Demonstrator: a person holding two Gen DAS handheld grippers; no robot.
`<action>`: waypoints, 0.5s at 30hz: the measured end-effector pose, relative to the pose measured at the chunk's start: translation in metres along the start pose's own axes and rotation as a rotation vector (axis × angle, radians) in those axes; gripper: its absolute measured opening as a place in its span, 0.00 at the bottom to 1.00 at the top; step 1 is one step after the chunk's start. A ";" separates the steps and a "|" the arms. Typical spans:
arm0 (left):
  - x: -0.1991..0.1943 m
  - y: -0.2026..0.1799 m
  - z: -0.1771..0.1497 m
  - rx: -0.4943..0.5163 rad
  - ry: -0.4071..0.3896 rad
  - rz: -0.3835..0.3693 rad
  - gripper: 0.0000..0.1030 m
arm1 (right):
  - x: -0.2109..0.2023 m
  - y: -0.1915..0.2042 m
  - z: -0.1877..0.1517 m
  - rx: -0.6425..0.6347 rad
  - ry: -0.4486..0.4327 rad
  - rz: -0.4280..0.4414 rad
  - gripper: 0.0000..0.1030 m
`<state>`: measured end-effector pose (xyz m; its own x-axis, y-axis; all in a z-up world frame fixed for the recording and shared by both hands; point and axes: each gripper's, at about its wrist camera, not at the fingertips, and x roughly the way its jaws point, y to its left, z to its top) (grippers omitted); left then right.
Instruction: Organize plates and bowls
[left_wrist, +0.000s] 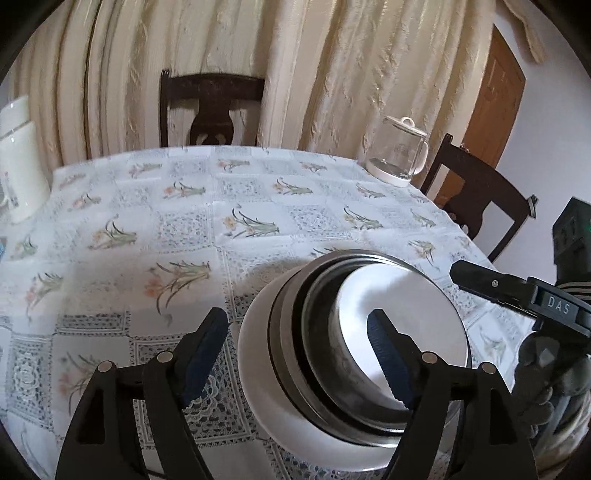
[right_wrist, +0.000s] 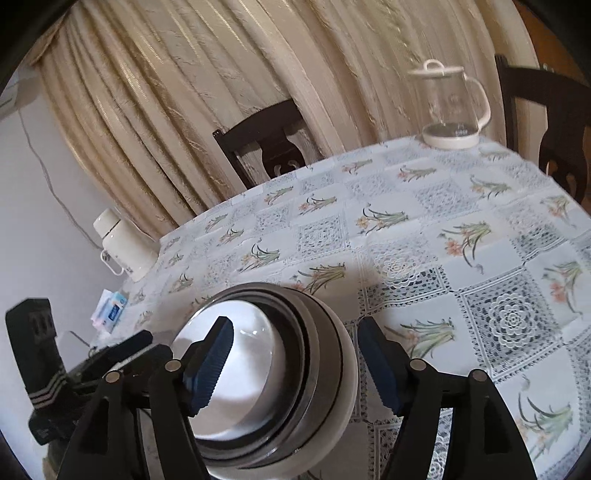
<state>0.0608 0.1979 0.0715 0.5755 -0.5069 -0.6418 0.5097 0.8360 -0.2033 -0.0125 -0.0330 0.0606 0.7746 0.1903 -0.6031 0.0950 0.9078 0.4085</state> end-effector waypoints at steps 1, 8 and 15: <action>-0.002 -0.001 -0.001 0.007 -0.006 0.007 0.76 | -0.002 0.001 -0.002 -0.007 -0.006 -0.006 0.72; -0.019 -0.009 -0.008 0.047 -0.075 0.085 0.84 | -0.014 0.004 -0.013 -0.013 -0.033 -0.018 0.78; -0.035 -0.020 -0.016 0.097 -0.129 0.153 0.92 | -0.028 0.015 -0.025 -0.059 -0.071 -0.039 0.83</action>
<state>0.0200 0.2024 0.0864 0.7247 -0.4040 -0.5582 0.4659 0.8841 -0.0349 -0.0485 -0.0148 0.0663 0.8138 0.1295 -0.5666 0.0901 0.9349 0.3432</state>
